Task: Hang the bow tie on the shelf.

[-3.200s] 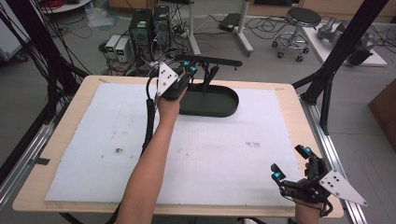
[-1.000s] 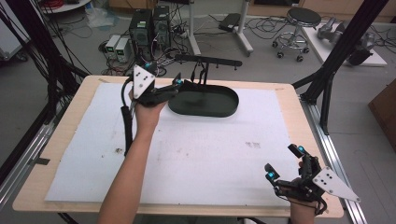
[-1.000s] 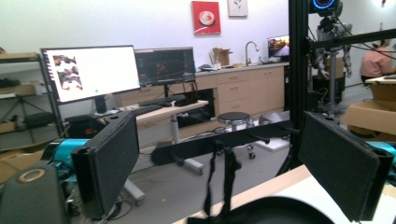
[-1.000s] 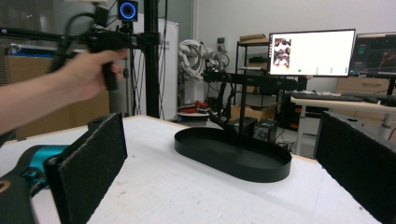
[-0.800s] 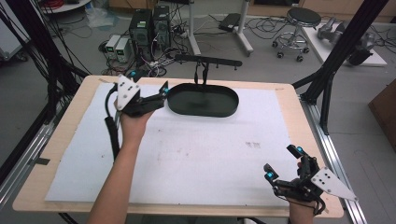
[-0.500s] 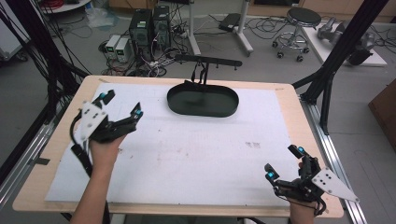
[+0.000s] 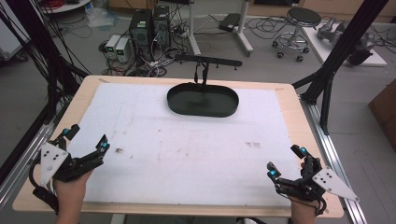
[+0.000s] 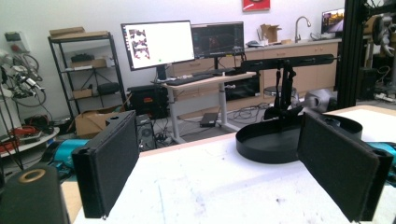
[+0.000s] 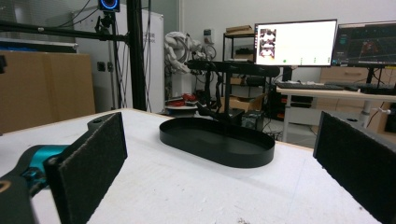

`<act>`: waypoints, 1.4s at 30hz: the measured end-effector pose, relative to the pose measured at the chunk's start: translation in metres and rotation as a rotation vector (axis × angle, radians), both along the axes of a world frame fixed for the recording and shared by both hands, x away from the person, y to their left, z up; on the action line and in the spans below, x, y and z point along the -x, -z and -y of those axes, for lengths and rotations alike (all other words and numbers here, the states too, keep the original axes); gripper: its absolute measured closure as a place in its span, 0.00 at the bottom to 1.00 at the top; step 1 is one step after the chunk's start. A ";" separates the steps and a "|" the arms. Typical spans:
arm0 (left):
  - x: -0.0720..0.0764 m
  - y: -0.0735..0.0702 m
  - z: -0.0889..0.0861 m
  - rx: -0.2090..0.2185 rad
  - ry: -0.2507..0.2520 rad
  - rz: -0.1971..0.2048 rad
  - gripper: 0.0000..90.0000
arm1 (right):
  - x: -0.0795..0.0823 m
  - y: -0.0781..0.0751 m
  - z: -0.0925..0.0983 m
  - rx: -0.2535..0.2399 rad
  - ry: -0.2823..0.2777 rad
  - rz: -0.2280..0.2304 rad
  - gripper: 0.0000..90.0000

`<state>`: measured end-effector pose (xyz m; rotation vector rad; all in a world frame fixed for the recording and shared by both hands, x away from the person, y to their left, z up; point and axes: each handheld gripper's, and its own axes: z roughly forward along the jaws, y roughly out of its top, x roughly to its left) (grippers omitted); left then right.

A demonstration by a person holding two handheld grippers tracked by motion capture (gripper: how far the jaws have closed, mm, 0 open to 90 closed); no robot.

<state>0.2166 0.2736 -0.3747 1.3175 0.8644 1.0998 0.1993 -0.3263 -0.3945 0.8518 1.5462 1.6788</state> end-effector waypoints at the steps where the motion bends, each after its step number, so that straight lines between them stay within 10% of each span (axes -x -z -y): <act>1: 0.004 0.005 -0.002 0.006 -0.009 0.015 0.15 | -0.001 0.000 0.000 0.001 0.002 0.003 0.02; 16: 0.010 0.045 -0.008 0.047 -0.018 -0.029 0.16 | -0.002 0.004 0.004 0.000 0.019 -0.009 0.02; 42: 0.005 0.052 -0.017 0.111 -0.010 -0.045 0.16 | -0.004 0.007 -0.003 0.020 0.009 -0.026 0.02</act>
